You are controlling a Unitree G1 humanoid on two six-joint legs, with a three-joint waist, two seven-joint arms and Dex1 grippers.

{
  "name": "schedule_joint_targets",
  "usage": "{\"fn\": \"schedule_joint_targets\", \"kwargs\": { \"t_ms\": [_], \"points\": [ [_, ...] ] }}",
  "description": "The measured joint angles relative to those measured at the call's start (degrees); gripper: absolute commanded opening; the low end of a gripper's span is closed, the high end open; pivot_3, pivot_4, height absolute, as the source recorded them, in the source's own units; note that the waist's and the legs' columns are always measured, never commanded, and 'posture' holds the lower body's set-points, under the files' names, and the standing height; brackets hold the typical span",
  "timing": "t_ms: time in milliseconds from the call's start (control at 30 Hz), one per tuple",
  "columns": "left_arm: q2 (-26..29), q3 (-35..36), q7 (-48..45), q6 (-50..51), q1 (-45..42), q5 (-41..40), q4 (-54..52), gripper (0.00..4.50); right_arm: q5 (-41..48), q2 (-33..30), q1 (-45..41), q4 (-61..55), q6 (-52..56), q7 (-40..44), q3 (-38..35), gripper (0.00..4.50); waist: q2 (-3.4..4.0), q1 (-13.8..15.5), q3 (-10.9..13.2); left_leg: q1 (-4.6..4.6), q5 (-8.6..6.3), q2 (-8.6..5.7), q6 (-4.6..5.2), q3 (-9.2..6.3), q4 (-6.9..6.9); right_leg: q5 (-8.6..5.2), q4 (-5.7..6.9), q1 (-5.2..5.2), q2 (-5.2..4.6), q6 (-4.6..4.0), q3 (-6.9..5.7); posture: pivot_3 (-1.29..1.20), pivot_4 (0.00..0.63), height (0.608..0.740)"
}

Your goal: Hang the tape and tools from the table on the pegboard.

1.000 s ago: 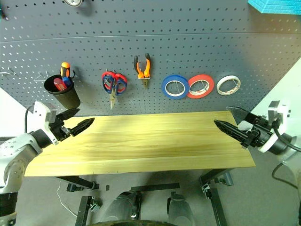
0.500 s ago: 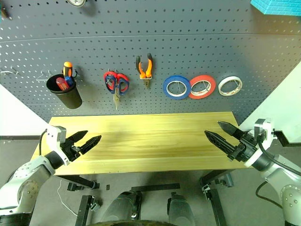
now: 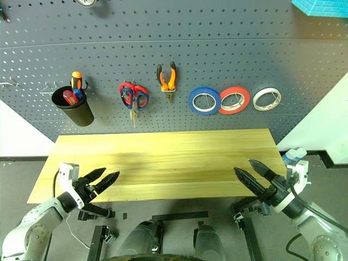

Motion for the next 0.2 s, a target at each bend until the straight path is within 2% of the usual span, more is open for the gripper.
{"fn": "schedule_joint_targets", "kwargs": {
  "t_ms": [200],
  "points": [
    [-2.27, 0.44, -1.65, -2.72, 1.81, -0.69, 2.09, 4.37, -1.72, 3.71, 2.12, 1.61, -5.50, 1.02, 0.53, 4.50, 0.00, -0.06, 0.00, 0.00, 0.00, 0.00, 0.00, 0.01, -0.22, -0.07, -0.10, -0.06, -0.04, -0.12, 0.00, 0.00, 0.154, 0.738]
  ]
}}
